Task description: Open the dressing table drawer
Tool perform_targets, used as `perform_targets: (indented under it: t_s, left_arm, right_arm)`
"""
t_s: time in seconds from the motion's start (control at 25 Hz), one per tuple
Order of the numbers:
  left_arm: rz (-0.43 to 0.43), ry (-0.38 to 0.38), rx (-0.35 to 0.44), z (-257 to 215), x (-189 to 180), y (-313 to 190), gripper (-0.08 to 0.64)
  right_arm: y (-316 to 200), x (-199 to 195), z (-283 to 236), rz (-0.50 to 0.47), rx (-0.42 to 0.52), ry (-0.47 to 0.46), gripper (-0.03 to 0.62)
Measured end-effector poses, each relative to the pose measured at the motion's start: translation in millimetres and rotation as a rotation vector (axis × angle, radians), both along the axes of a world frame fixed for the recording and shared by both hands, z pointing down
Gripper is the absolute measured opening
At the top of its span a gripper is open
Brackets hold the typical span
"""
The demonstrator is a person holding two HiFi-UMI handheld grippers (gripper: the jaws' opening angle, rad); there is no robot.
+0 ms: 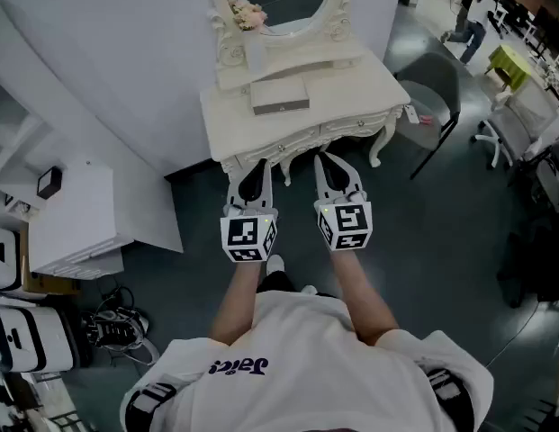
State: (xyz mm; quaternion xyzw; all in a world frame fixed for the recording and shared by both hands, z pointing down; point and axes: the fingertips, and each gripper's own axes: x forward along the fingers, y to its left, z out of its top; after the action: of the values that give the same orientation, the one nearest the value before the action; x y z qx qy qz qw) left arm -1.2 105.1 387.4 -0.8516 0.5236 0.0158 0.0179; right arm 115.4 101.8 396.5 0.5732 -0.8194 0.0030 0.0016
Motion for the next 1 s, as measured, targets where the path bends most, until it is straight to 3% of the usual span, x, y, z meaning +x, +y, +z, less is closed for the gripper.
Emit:
perform_targets:
  t_s: [0.36,0.72,1.0]
  left_arm:
    - [0.053,0.019,-0.029,31.3,22.2,-86.1,0.015]
    - [0.143,0.005,-0.018,31.9,21.2,-229.7,0.015]
    - [0.187,0.008,-0.025,34.8,2.0,-333.4,0.015]
  right_arm:
    - [-85.8,9.6,31.1,0.002,-0.069,-0.022,0.017]
    - [-217.2,-14.1,26.7,0.030,-0.084,0.020,0.017]
    - [-323.1,-35.8,28.3,0.066,-0.088,0.002,0.017]
